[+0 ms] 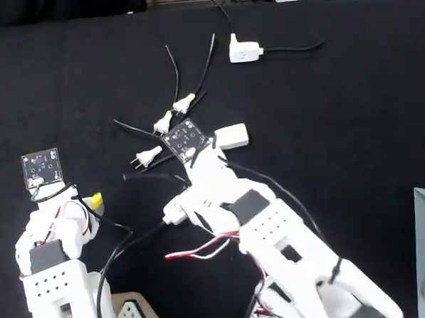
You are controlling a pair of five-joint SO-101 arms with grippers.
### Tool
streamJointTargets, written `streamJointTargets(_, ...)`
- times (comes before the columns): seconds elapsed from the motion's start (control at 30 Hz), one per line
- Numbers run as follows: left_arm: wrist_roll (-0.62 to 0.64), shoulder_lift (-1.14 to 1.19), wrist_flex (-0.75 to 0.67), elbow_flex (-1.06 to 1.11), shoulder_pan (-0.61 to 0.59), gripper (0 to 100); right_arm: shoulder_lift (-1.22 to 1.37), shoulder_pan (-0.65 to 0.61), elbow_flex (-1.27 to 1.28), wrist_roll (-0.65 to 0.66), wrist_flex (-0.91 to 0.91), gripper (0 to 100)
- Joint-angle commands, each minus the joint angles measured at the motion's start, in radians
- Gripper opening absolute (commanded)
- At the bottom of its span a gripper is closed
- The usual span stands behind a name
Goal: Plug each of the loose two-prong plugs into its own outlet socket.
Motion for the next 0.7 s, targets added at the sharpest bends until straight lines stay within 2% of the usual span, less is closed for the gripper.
streamJointTargets(0.0, 0.003, -0.011, -0.020, -0.002, 0.002, 28, -0.130, -0.009, -0.025, -0.011, 0.058, 25.4)
streamJointTargets(0.13, 0.003, -0.011, -0.020, -0.002, 0.002, 28, -0.242, 0.005, -0.012, -0.020, 0.129, 25.4)
streamJointTargets(0.23, 0.003, -0.011, -0.015, -0.008, 0.007, 28, -0.331, 0.075, 0.018, -0.114, 0.137, 24.6)
streamJointTargets(0.33, -0.074, -0.011, 0.012, -0.018, 0.047, 28, -0.409, 0.193, 0.073, -0.147, 0.074, 14.2)
streamJointTargets(0.4, -0.126, -0.011, 0.077, -0.058, 0.064, 28, -0.452, 0.269, 0.117, -0.146, 0.002, 2.6)
streamJointTargets(0.43, -0.130, -0.011, 0.109, -0.088, 0.065, 28, -0.467, 0.298, 0.142, -0.150, -0.035, 0.8)
streamJointTargets(0.5, -0.144, -0.011, 0.184, -0.176, 0.065, 28, -0.493, 0.339, 0.197, -0.153, -0.087, 4.1)
streamJointTargets(0.67, -0.206, -0.011, 0.394, -0.435, 0.114, 27, -0.504, 0.354, 0.252, -0.152, -0.187, 1.5)
